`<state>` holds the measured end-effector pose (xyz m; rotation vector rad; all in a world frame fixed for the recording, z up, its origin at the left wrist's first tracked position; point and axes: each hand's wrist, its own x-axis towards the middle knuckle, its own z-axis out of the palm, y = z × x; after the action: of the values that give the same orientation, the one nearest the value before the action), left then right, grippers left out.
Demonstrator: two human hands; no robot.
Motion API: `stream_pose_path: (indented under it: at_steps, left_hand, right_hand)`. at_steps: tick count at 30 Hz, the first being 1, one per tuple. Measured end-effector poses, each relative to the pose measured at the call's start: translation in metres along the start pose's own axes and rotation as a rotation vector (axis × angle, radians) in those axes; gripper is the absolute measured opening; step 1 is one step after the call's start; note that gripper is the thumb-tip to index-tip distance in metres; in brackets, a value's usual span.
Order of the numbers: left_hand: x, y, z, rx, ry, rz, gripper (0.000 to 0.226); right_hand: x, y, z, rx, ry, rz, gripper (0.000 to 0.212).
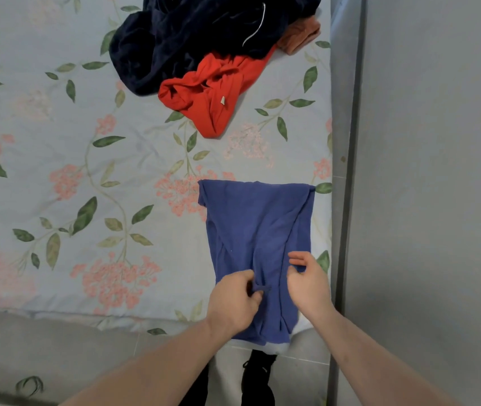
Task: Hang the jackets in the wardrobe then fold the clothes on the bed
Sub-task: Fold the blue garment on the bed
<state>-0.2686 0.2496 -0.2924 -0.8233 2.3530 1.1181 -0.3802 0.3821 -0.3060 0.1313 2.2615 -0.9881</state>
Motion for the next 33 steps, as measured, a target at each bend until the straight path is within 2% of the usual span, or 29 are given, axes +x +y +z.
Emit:
stream_pose_path:
  at_steps: [2,3,4,7,8,9,11,13,14,17,20,21,23,25,27,30,33]
  left_hand:
    - [-0.009,0.010,0.010,0.099,0.039,0.233,0.017]
    - [-0.013,0.014,0.015,0.115,0.008,0.340,0.008]
    - [-0.017,0.018,0.021,0.117,-0.057,0.412,0.010]
    - [-0.020,0.016,0.031,0.124,-0.325,0.522,0.034]
    - [-0.020,0.013,0.032,0.131,-0.368,0.515,0.041]
    - [-0.019,0.010,0.031,0.123,-0.349,0.474,0.044]
    - [-0.017,0.003,0.027,0.012,-0.155,0.242,0.041]
    - [-0.014,-0.004,0.021,-0.118,0.065,-0.095,0.032]
    - [-0.011,-0.007,0.019,-0.163,0.106,-0.246,0.033]
    - [0.000,-0.013,0.024,-0.323,-0.019,-0.489,0.044]
    - [0.007,-0.013,0.035,-0.511,-0.059,-0.561,0.029]
    - [0.007,-0.013,0.037,-0.545,-0.041,-0.569,0.028]
    - [0.004,-0.014,0.038,-0.550,0.026,-0.582,0.040]
    - [-0.003,-0.016,0.034,-0.569,0.124,-0.582,0.034]
    - [-0.014,-0.018,0.029,-0.620,0.211,-0.541,0.025]
    - [-0.030,-0.024,0.023,-0.677,0.255,-0.475,0.019]
    - [-0.033,-0.039,0.024,-0.639,0.259,-0.497,0.018]
  right_hand:
    - [0.001,0.004,-0.007,0.066,0.048,0.063,0.023]
    - [0.001,0.005,-0.012,0.085,0.058,0.100,0.017]
    - [0.001,0.006,-0.016,0.094,0.057,0.134,0.012]
    - [-0.006,0.010,-0.024,0.081,-0.014,0.191,0.036]
    - [-0.009,0.013,-0.024,0.048,-0.036,0.193,0.037]
    - [-0.013,0.016,-0.024,0.002,-0.051,0.184,0.032]
    - [-0.017,0.024,-0.025,-0.096,-0.080,0.178,0.019]
    - [-0.020,0.031,-0.025,-0.155,-0.114,0.207,0.029]
    - [-0.021,0.034,-0.024,-0.170,-0.126,0.237,0.033]
    - [-0.023,0.043,-0.018,-0.122,-0.169,0.300,0.029]
    - [-0.028,0.044,-0.014,0.060,-0.258,0.323,0.016]
    - [-0.029,0.043,-0.015,0.111,-0.280,0.327,0.015]
    - [-0.032,0.040,-0.019,0.170,-0.309,0.335,0.015]
    - [-0.033,0.041,-0.024,0.205,-0.305,0.354,0.014]
    - [-0.035,0.043,-0.028,0.170,-0.275,0.346,0.012]
    - [-0.036,0.056,-0.023,-0.011,-0.271,0.299,0.027]
    - [-0.045,0.054,-0.014,-0.049,-0.240,0.262,0.011]
